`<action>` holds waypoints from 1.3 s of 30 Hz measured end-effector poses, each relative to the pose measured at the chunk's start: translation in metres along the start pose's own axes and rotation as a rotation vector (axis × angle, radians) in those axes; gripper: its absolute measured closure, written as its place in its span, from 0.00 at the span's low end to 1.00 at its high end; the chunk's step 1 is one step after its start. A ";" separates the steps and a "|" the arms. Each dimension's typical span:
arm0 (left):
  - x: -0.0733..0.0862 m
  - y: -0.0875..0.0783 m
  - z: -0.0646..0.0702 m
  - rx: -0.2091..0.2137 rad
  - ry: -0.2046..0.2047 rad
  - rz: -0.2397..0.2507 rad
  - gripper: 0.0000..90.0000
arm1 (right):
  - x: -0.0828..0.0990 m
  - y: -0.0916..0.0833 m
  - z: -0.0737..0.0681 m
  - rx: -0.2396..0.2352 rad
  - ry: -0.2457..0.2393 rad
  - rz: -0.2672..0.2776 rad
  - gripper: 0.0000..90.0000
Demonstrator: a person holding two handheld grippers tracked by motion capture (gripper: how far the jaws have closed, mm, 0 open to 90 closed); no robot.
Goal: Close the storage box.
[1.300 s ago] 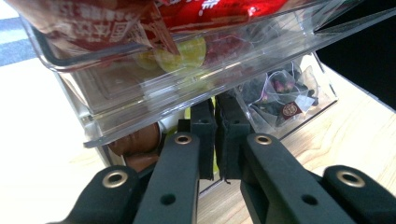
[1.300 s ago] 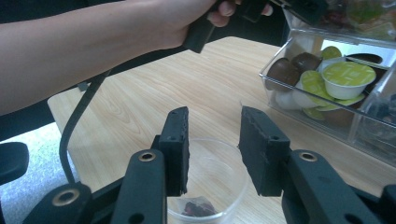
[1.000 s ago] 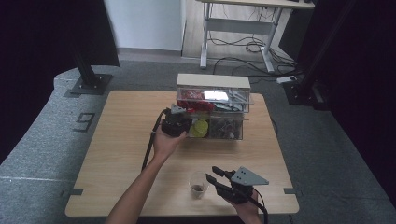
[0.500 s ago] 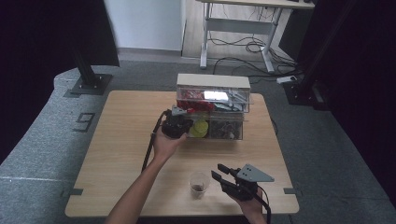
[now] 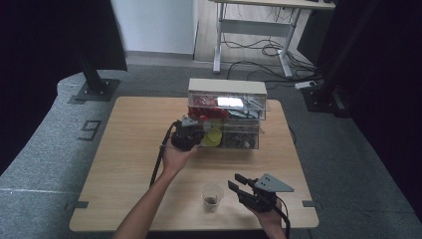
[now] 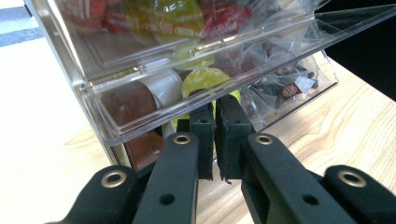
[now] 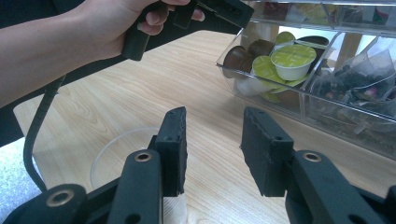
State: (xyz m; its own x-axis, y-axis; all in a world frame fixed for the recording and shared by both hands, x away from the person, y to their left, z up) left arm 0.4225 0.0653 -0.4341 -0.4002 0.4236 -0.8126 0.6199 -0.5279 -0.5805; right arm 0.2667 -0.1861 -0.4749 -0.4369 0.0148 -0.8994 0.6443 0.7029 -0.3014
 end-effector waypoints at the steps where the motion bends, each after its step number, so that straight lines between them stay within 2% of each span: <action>1: 0.001 0.000 0.000 0.000 0.002 -0.004 0.95 | 0.000 0.000 0.000 0.001 0.000 -0.002 0.66; 7: 0.007 0.003 0.000 0.009 -0.004 -0.011 0.95 | 0.001 0.001 0.000 0.007 -0.007 -0.010 0.66; 16: 0.017 0.009 0.003 0.020 -0.015 -0.025 0.95 | 0.001 0.000 0.007 0.019 0.014 -0.010 0.65; 29: 0.030 0.014 0.006 0.033 -0.020 -0.045 0.95 | 0.001 -0.001 0.010 0.027 0.015 -0.011 0.65; 39: 0.041 0.022 0.007 0.046 -0.030 -0.074 0.95 | 0.002 -0.001 0.013 0.039 0.018 -0.010 0.65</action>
State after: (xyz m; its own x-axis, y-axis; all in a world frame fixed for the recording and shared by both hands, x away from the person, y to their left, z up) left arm 0.4154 0.0660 -0.4811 -0.4640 0.4412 -0.7681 0.5566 -0.5293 -0.6403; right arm 0.2735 -0.1954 -0.4804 -0.4546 0.0209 -0.8905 0.6636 0.6748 -0.3229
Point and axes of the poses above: each handheld gripper's, and its own axes: y roughly forward along the jaws, x roughly out of its underside, z roughly to its right, the point moved 1 cm from there along y, roughly forward along the jaws, and after that the axes turned 12 degrees about y, right-handed, at the moved point
